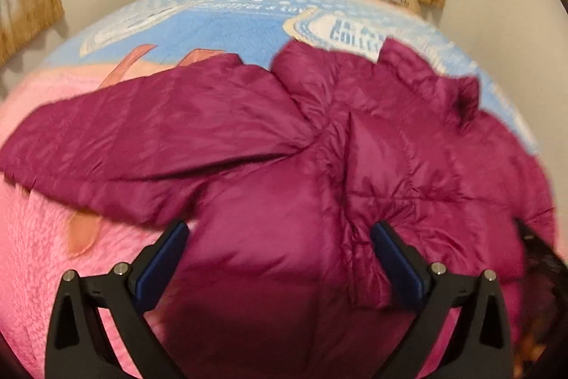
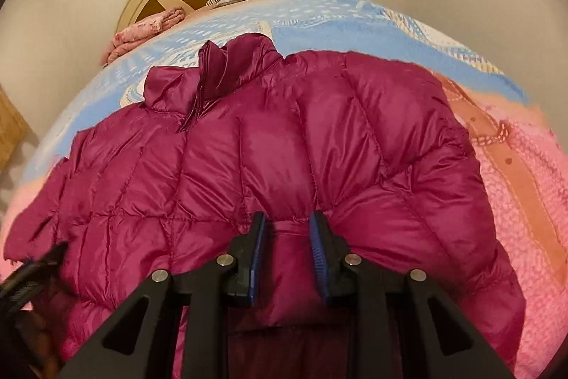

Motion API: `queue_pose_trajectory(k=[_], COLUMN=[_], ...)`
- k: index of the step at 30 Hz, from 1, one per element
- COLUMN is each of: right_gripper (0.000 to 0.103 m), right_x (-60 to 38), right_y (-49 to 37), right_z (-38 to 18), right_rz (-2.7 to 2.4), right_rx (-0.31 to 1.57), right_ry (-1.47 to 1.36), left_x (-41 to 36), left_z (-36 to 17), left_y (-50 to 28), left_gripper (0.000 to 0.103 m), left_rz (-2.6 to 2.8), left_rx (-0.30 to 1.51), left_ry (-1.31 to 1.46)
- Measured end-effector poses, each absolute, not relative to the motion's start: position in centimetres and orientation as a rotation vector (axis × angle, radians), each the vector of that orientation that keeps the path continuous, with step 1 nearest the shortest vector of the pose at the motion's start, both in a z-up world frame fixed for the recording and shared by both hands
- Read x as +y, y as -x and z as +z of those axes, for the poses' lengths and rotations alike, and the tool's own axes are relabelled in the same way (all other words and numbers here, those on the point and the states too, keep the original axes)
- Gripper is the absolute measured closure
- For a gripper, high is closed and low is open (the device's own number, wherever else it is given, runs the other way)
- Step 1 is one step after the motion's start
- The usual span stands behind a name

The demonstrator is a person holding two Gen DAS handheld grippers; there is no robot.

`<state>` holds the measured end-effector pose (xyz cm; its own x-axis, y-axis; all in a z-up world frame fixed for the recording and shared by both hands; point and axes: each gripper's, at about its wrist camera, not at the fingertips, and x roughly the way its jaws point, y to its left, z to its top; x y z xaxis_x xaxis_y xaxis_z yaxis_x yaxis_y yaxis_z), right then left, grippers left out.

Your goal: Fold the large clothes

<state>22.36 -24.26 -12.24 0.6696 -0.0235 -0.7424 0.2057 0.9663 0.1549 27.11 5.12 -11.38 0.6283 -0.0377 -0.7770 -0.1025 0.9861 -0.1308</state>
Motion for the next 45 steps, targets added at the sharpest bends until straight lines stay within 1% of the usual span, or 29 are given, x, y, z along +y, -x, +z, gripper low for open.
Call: queue_pose_trajectory(k=[4,7,10,13,15,16,18,19,20,22,23,24,25,26,27,28,32,35,38,40,43,45], right_gripper=[0.076,0.075,0.073,0.072,0.072,0.072,0.071,0.071,0.071,0.071,0.071,0.071,0.071,0.071,0.071,0.071,0.071,0.070,0.069,0.068,0.068,0.067], right_x=[-23.9,-23.9,-23.9,-23.9,-23.9,-24.0,-24.1,-24.1,-24.1,-24.1,-24.1,-24.1,-24.1,-24.1,-24.1,-24.1,-24.2,-24.3,-24.4,-24.4,-24.6,-24.7], right_y=[-22.2,-21.8,-21.9,-21.7,-21.6,-21.7,-21.7,-21.7,-21.7,-21.7,-21.7,-21.7,-21.7,-21.7,-21.7,-21.7,-21.7,-21.7,-21.7,-21.7,-21.6,-21.6], right_z=[-12.2,-12.3,-12.2,-12.2,-12.2,-12.2,-12.2,-12.2,-12.2,-12.2,-12.2,-12.3,-12.3,-12.3,-12.3,-12.3,-12.3,-12.4,-12.4,-12.4,-12.5,-12.5], right_rz=[-0.141,-0.137,-0.132,-0.127,-0.123,-0.121,-0.117,-0.116,-0.116,-0.116,-0.116,-0.116,-0.116,-0.116,-0.116,-0.115,-0.110,-0.105,-0.100,-0.094,-0.084,-0.080], right_rx=[0.823,0.817,0.815,0.812,0.811,0.810,0.809,0.809,0.809,0.808,0.809,0.809,0.809,0.809,0.809,0.808,0.806,0.803,0.801,0.799,0.794,0.792], right_ry=[-0.215,-0.220,-0.222,-0.224,-0.230,-0.233,-0.240,-0.241,-0.242,-0.241,-0.241,-0.241,-0.240,-0.240,-0.240,-0.241,-0.251,-0.258,-0.265,-0.270,-0.286,-0.295], left_x=[11.7,18.9,25.3,29.7,31.8,32.4,33.2,33.5,33.4,33.0,32.5,32.2,32.3,32.3,32.1,32.0,31.0,28.4,23.6,18.9,12.0,7.6], left_z=[-9.1,-7.9,-8.3,-9.4,-10.4,-10.7,-11.6,-12.0,-12.1,-11.7,-11.7,-11.9,-12.0,-12.1,-12.1,-12.2,-10.8,-7.5,-3.1,-0.1,2.5,3.1], left_y=[-23.5,-22.2,-22.6,-23.5,-24.8,-25.1,-26.1,-26.5,-26.5,-26.5,-26.9,-27.3,-27.5,-27.6,-27.6,-27.8,-28.0,-28.3,-27.9,-27.2,-25.7,-24.8], left_gripper=[0.000,0.000,0.000,0.000,0.000,0.001,0.007,0.008,0.009,0.021,0.038,0.060,0.066,0.074,0.091,0.094,0.095,0.095,0.095,0.095,0.095,0.095], left_rz=[0.147,0.292,0.437,0.510,0.506,0.497,0.484,0.485,0.495,0.526,0.527,0.516,0.511,0.514,0.497,0.467,0.475,0.426,0.312,0.199,0.024,-0.086], left_rx=[0.778,0.718,0.728,0.728,0.760,0.763,0.765,0.766,0.759,0.734,0.738,0.751,0.756,0.750,0.738,0.738,0.713,0.643,0.552,0.486,0.417,0.408], left_ry=[0.311,0.433,0.511,0.596,0.659,0.685,0.734,0.750,0.748,0.707,0.693,0.682,0.676,0.659,0.650,0.650,0.568,0.495,0.384,0.302,0.206,0.149])
